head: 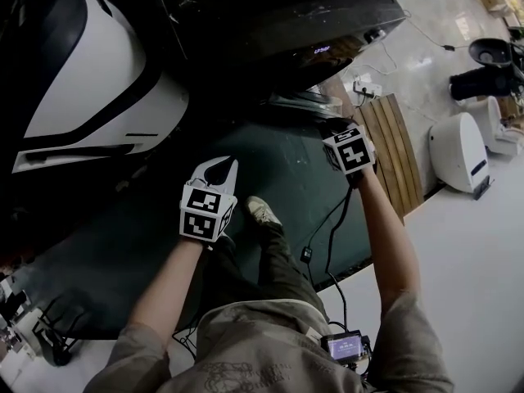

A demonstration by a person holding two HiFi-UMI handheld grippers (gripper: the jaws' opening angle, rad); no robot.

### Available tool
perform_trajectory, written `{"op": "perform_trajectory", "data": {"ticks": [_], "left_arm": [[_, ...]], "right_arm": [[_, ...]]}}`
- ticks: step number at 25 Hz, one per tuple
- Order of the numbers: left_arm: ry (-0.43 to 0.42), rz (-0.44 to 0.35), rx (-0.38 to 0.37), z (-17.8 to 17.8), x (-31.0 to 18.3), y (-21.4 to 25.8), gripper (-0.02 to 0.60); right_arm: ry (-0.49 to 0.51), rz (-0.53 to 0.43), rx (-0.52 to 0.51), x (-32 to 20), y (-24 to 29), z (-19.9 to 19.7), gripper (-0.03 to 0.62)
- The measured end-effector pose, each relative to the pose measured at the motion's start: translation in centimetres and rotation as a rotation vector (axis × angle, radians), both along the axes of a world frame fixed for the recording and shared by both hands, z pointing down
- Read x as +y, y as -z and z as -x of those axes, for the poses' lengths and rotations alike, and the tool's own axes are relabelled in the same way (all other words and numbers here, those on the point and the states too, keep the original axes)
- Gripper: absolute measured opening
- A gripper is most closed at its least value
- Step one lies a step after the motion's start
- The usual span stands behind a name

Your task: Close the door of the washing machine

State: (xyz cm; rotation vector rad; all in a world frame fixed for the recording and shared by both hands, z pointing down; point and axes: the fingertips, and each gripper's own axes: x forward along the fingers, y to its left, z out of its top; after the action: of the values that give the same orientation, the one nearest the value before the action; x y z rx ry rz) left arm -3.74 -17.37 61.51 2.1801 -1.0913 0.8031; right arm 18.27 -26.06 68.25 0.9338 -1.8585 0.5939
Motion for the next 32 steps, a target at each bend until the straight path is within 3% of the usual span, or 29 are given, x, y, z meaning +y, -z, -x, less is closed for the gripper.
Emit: {"op": "perform_trajectory", "data": {"ticks": [10,15,18,23,32], "left_arm": [[0.009,-0.035,0.017,-1.4,-5.5,-1.0,0.000],[0.064,-0.032,0.051,-1.8,-7.4,-1.2,0.000],[0.083,-0.021,0.074,-2.1,-8.0,-1.3,0.000],[0.077,-0.019,0.073,-2.0,-8.2,-1.6,0.000],[0.090,-0.009,0.066,-1.4,-8.0,-1.7,0.000]], "right_arm": [[0.072,-0.054,0.031,-6.2,0.4,-0.2,0.089],[0.018,-0.162,0.046,-10.2,0.5,0.3,0.084],[-0.039,-0.231,0.050,-12.6,0.5,1.3,0.036],[-0.090,-0.240,0.031,-13.2,0.6,1.6,0.028],[-0.089,-0.255,0.030,-13.1,0.6,1.6,0.028]]}}
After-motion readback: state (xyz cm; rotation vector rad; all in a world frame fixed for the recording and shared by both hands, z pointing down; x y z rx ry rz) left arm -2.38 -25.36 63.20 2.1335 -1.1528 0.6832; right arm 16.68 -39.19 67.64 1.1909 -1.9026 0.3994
